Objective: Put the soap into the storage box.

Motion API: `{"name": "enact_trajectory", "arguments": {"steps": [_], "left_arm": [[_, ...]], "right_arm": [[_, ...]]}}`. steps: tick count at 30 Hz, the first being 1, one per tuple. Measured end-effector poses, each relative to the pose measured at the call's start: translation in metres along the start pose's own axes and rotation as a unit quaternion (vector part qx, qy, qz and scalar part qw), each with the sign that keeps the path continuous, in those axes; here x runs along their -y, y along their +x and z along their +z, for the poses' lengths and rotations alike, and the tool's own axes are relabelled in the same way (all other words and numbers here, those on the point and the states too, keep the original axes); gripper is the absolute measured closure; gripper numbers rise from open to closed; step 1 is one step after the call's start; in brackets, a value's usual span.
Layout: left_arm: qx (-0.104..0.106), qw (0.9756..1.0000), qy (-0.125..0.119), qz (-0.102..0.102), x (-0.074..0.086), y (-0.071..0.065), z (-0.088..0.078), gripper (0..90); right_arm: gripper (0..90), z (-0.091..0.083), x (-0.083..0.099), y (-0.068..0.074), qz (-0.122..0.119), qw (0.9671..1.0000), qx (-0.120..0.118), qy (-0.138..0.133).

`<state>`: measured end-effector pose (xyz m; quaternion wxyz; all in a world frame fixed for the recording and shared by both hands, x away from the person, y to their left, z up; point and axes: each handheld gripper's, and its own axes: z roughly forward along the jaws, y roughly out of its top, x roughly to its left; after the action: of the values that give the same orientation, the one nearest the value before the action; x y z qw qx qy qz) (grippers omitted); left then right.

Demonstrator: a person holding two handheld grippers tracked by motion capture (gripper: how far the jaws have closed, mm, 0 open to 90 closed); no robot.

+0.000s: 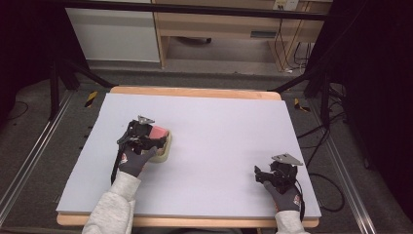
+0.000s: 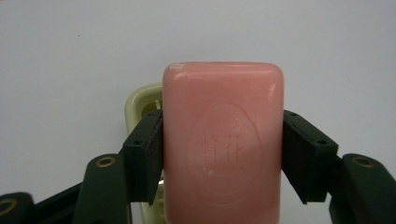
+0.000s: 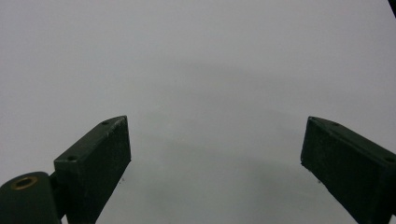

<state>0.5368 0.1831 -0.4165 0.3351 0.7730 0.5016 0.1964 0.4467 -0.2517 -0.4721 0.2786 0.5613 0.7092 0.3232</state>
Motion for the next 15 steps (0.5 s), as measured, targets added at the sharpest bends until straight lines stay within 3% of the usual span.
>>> {"name": "enact_trajectory", "arguments": {"steps": [15], "left_arm": [[-0.013,0.9997,0.020,-0.001,0.005,0.007,0.013,37.2]], "right_arm": [[8.7,0.000,0.000,0.000,-0.001,1.0000,0.000,0.000]]}}
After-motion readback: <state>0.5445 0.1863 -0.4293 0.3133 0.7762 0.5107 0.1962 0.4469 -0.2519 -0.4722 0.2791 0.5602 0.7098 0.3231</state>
